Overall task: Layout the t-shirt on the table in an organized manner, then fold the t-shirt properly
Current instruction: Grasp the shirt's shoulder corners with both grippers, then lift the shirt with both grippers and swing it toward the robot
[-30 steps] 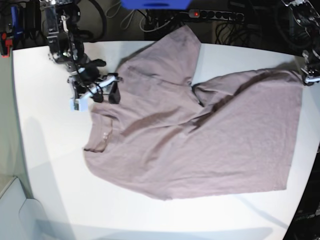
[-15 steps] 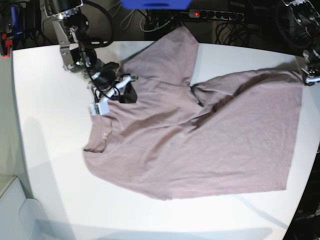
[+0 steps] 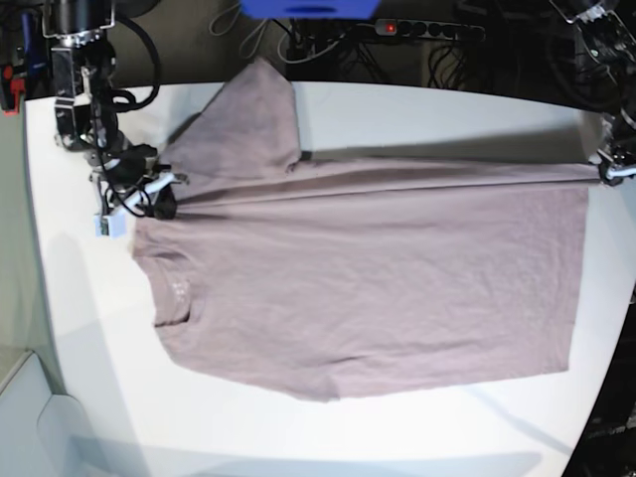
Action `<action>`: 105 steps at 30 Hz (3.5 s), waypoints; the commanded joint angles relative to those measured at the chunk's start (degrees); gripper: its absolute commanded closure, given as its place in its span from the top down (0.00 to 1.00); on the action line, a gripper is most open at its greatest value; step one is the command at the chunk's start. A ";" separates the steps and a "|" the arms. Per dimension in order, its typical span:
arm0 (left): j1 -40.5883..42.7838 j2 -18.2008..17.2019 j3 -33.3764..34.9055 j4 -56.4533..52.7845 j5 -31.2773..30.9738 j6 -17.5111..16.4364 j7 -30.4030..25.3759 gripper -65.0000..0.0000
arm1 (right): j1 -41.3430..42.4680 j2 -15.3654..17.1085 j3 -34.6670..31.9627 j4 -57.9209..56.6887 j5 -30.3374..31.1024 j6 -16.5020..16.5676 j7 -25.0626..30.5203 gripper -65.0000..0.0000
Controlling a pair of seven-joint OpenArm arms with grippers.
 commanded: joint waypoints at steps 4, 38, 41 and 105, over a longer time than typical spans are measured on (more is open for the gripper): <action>-0.74 -1.10 -0.33 0.99 -0.52 -0.14 -1.72 0.00 | 0.60 2.40 0.41 3.60 -1.03 -1.82 -0.31 0.19; 7.70 2.42 0.46 3.45 -0.61 -4.98 4.08 0.35 | -20.14 2.14 -4.16 28.83 -1.03 -1.73 -13.15 0.29; 7.87 2.51 0.46 4.68 -0.69 -4.98 4.08 0.35 | -20.23 2.14 -4.16 28.83 -1.03 -1.73 -13.15 0.34; 1.02 1.81 0.29 16.73 -0.69 -13.07 3.99 0.00 | -11.97 2.14 -6.79 35.08 -0.86 -1.73 -13.23 0.00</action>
